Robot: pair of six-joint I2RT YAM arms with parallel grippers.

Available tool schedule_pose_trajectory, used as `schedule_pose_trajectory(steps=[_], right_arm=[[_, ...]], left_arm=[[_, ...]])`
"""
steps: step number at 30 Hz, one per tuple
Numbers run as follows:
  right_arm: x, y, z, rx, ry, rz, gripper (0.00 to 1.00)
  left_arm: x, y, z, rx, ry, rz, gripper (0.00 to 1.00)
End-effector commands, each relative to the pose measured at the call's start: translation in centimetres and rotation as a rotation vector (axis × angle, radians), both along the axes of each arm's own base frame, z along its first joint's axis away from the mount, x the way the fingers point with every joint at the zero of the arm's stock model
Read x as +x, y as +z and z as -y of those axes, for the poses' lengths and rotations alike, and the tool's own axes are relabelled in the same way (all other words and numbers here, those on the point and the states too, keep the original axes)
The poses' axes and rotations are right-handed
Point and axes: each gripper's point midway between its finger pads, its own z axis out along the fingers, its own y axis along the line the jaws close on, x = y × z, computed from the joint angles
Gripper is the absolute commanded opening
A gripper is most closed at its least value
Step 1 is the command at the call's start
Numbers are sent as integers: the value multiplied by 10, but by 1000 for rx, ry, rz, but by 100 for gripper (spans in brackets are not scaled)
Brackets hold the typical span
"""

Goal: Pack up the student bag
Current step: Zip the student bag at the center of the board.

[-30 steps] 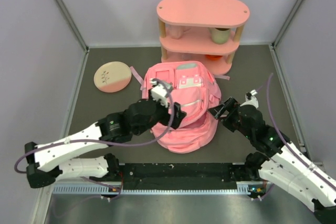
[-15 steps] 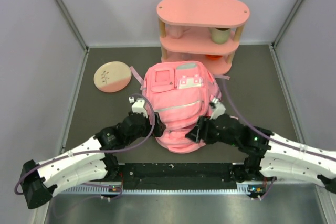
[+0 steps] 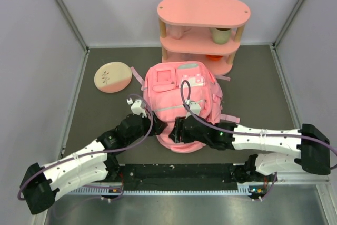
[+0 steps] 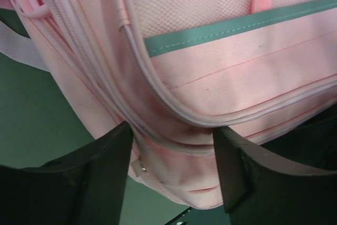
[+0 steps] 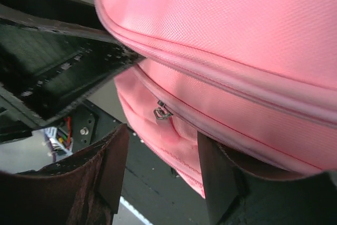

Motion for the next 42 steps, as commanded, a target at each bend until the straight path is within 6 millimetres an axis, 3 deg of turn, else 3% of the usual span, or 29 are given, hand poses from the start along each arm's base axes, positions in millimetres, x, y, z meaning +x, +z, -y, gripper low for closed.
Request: schedule_pose_trajectory(steps=[1, 4, 6, 9, 13, 17, 23, 28, 32, 36, 42], right_arm=[[10, 13, -18, 42, -13, 48, 51], [11, 3, -19, 18, -25, 34, 46], [11, -1, -21, 8, -21, 33, 44], [12, -3, -25, 7, -15, 35, 33], [15, 2, -25, 9, -22, 48, 0], [18, 12, -17, 9, -34, 83, 0], [18, 21, 19, -115, -30, 138, 0], [18, 14, 56, -252, -47, 153, 0], [19, 11, 71, -287, -60, 152, 0], [30, 1, 104, -428, -148, 166, 0], [58, -1, 149, -431, -313, 129, 0]], left_arm=[[9, 33, 16, -129, -16, 85, 57], [10, 33, 15, -128, -11, 88, 42], [10, 34, 14, -127, -7, 89, 37], [10, 33, 12, -124, 1, 88, 26], [10, 31, 10, -117, 7, 86, 14], [12, 30, 6, -95, 26, 84, 0], [15, 19, -16, 20, 93, 73, 0], [18, 16, -31, 73, 134, 67, 0], [21, 14, -39, 84, 149, 65, 0], [22, 14, -48, 110, 164, 54, 0], [21, 20, -70, 138, 210, 55, 0]])
